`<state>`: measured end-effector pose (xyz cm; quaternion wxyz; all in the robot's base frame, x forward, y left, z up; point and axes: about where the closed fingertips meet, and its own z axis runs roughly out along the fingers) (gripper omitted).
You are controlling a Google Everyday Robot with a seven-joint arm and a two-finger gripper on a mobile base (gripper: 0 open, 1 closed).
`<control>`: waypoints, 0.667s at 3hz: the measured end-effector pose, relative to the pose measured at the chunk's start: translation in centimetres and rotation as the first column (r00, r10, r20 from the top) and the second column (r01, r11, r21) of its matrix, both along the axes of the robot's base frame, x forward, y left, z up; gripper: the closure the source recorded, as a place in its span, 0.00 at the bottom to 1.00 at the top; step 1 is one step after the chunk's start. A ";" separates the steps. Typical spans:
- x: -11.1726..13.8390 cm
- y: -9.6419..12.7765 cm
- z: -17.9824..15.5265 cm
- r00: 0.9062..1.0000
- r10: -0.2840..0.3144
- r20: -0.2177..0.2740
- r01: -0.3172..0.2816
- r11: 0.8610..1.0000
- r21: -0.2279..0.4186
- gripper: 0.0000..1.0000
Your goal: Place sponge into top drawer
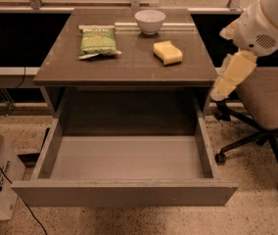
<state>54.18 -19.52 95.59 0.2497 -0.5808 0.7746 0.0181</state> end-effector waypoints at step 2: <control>9.7 -0.6 -5.6 0.998 -0.051 0.039 0.040 0.972 0.233 0.00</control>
Offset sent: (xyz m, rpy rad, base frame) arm 0.1429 -0.0151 -0.0789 0.3414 -0.0603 -0.0763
